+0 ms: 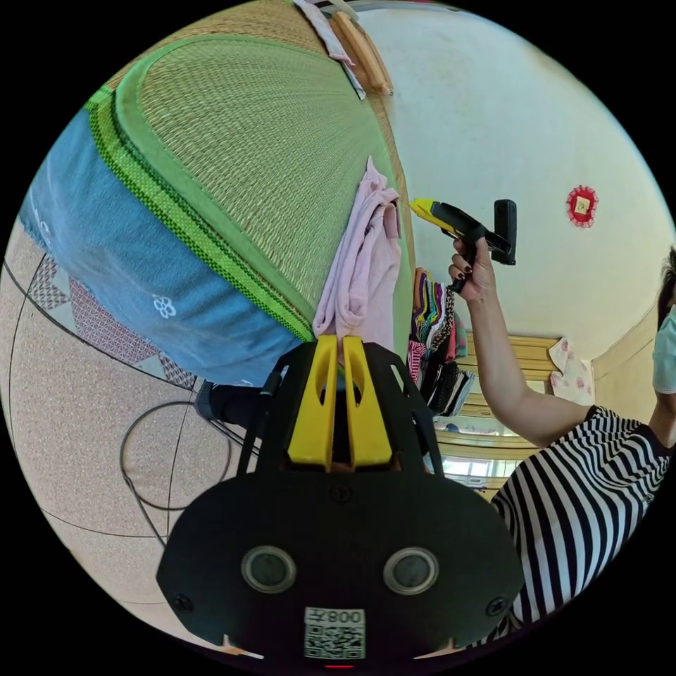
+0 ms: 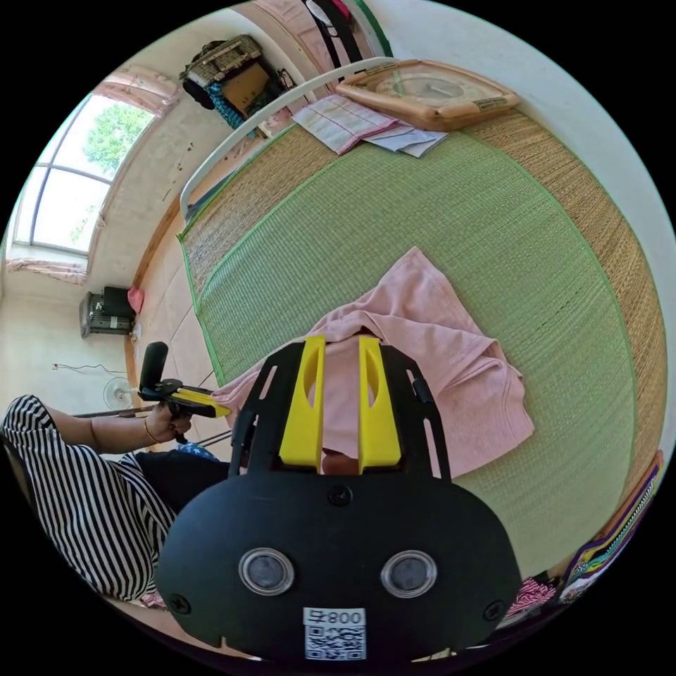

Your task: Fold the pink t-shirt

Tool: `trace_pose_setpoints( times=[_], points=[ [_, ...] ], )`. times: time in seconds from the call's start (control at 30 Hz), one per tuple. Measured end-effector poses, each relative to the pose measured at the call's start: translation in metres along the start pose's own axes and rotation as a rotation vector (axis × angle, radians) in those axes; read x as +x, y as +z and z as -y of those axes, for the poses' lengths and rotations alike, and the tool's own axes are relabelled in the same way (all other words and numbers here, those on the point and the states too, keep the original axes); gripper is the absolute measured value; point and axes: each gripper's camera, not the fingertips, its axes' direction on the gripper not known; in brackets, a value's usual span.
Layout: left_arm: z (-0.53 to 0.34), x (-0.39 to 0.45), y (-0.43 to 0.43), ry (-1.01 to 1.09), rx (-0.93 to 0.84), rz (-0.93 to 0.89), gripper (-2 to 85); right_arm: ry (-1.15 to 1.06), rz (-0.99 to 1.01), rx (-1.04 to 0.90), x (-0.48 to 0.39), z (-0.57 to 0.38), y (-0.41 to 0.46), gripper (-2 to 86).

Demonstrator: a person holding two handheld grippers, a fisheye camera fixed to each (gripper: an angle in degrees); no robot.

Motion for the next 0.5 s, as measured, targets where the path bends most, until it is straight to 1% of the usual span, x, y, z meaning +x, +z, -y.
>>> trace_pose_setpoints(
  times=[0.1, 0.27, 0.3, 0.47, 0.5],
  points=[
    [0.0, -0.001, -0.007, -0.006, -0.006, -0.004, 1.0, -0.002, -0.019, -0.028, 0.003, -0.016, 0.017, 3.7],
    [-0.001, 0.001, -0.019, 0.001, -0.018, 0.011, 1.1, 0.015, -0.254, -0.114, 0.009, -0.015, 0.061, 0.7],
    [-0.002, 0.002, -0.021, 0.001, -0.018, 0.013, 1.1, 0.004, -0.28, -0.118, 0.008, -0.014, 0.064, 0.6],
    [-0.006, 0.003, -0.03, -0.003, -0.015, 0.021, 1.1, -0.106, -0.54, -0.141, -0.006, 0.008, 0.079, 0.2],
    [-0.007, 0.004, -0.031, -0.002, -0.015, 0.022, 1.1, -0.118, -0.549, -0.137, -0.008, 0.01, 0.079, 0.1]
  ],
)
